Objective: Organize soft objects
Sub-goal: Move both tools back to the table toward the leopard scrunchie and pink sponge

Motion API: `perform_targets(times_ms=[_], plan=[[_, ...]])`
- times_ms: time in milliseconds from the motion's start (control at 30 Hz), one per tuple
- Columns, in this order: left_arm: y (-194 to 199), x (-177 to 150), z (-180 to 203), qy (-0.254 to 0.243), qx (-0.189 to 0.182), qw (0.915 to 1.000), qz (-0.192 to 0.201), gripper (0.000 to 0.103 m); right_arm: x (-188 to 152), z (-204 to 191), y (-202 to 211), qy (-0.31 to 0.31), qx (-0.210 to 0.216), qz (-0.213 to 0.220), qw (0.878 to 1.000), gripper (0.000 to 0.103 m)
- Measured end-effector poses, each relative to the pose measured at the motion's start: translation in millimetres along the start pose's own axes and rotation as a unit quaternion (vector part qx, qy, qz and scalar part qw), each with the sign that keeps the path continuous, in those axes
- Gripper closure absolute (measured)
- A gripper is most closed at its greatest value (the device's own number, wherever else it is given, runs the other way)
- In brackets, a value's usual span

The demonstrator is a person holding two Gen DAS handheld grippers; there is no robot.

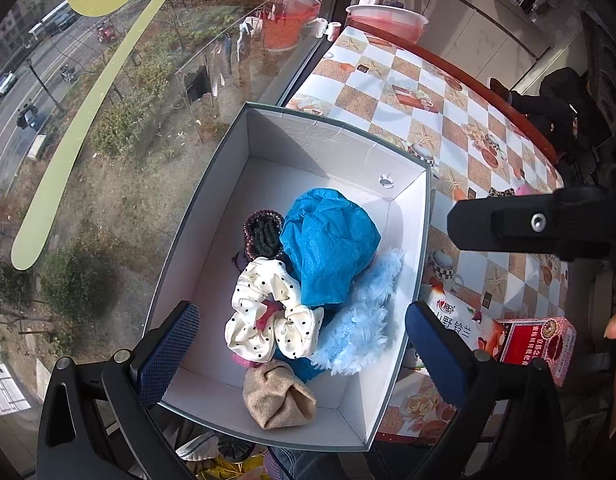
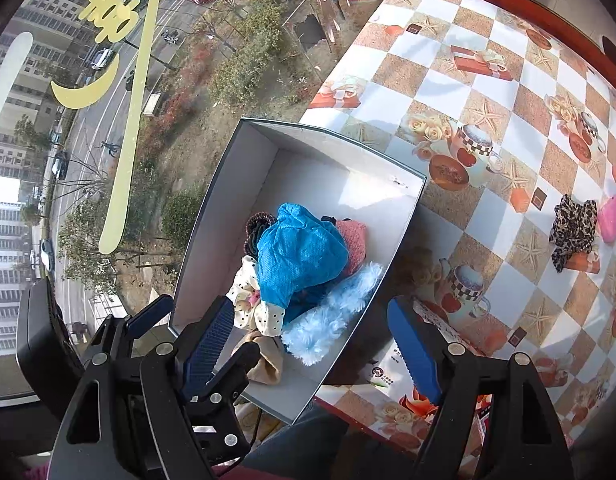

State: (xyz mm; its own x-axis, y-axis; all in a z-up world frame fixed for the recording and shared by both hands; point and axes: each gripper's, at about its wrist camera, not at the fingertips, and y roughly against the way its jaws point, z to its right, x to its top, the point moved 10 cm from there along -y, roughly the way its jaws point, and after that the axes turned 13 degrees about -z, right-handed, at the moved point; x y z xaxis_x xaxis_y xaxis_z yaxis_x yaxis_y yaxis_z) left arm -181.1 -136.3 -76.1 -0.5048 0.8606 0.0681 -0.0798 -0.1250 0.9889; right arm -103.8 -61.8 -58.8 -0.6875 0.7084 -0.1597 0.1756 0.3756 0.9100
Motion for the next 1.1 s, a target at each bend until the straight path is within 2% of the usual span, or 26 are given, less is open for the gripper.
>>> perform_targets(times_ms=[33,267,433,733,900,1100], plan=[[3,2,4,-0.004,-0.001,1.0,0.001,0.0,-1,3,2,-0.005,0.008,0.0,1.0,0.0],[14,14,46,-0.046,-0.016,0.9988,0.001,0.0,-15,31,31,-0.042,0.038,0.018,0.998,0.0],[12,25,96,-0.099,-0.023,0.9948,-0.013,0.0,-38,77,61,-0.107,0.078,0.031,0.991,0.0],[-25,48,206,-0.186,-0.038,0.9793,-0.07,0.0,-114,200,102,-0.256,0.138,0.045,0.956,0.0],[-69,67,259,-0.192,-0.043,0.9736,-0.116,0.0,-145,264,112,-0.315,0.136,0.064,0.937,0.0],[-115,97,312,-0.216,-0.006,0.9684,-0.125,0.0,-168,326,94,-0.36,0.118,0.064,0.923,0.0]])
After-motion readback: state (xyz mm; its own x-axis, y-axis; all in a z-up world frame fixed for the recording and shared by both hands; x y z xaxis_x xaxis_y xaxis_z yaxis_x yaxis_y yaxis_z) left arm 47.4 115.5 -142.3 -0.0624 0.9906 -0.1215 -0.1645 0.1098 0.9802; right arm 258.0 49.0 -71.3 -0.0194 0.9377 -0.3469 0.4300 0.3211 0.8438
